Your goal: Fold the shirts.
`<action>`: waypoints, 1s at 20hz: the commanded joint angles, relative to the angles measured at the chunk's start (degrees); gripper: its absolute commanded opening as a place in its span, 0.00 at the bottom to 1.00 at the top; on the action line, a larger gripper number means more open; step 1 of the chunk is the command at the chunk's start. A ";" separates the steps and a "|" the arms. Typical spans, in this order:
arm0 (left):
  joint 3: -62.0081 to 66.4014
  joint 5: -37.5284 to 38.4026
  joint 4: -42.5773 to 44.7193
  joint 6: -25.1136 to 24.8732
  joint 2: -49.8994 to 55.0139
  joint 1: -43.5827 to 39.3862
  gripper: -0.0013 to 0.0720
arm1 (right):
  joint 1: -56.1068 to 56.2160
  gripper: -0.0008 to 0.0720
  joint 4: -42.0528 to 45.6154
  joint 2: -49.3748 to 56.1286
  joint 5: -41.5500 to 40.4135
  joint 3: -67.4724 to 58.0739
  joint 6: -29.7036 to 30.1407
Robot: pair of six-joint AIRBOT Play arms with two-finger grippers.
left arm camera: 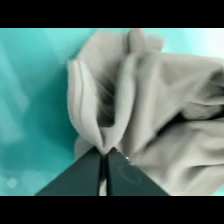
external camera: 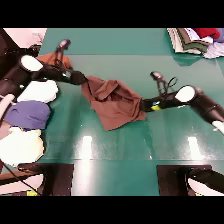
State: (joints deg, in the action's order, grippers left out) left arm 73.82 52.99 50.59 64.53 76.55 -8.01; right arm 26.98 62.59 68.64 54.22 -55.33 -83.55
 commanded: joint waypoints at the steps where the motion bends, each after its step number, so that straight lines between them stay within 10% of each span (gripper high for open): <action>1: 6.99 -0.09 4.66 -0.07 -7.26 2.10 0.05 | -5.27 0.03 13.09 -7.04 11.23 -8.44 -4.04; 14: 32.57 6.60 1.70 -3.43 -23.37 2.51 0.05 | -11.98 0.03 14.03 -15.06 27.12 -39.91 -3.43; 20: 20.00 14.95 4.11 -1.53 -21.55 2.51 0.05 | -4.76 0.03 13.94 -15.08 29.62 -22.36 -4.11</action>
State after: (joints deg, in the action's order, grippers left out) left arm 100.42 63.94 53.65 62.04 54.54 -5.52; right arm 18.37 76.99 53.67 83.18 -86.21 -87.18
